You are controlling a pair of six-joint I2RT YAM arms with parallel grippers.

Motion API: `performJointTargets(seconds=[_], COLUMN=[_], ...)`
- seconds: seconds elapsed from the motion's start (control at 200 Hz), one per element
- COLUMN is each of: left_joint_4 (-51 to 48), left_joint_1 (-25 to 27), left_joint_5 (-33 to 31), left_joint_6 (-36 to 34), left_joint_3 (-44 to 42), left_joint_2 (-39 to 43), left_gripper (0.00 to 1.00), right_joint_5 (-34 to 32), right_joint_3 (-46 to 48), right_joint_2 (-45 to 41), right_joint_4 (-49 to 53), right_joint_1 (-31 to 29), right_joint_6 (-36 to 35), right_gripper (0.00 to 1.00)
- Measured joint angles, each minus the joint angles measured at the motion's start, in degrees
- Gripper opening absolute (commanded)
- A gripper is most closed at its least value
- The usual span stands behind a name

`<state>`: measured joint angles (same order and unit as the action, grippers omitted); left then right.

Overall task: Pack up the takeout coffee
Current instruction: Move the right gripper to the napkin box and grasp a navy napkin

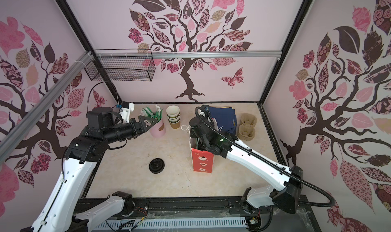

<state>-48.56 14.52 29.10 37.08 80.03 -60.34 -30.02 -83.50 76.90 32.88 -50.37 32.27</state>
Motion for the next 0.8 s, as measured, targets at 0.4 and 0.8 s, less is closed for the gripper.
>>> performJointTargets(seconds=[0.4, 0.8], left_joint_4=[4.4, 9.3], left_joint_1=[6.4, 6.5], left_joint_5=[-2.6, -4.7], left_joint_6=[-0.1, 0.8], left_joint_3=[-1.5, -3.3], left_joint_2=[-3.1, -6.9], left_gripper=[0.80, 0.80], right_joint_5=[26.1, 37.9], right_joint_3=[-11.7, 2.3], right_joint_2=[0.9, 18.9], right_joint_4=[16.7, 8.6], right_joint_1=[49.1, 50.8], right_joint_6=[-2.8, -0.5], right_gripper=[0.52, 0.57])
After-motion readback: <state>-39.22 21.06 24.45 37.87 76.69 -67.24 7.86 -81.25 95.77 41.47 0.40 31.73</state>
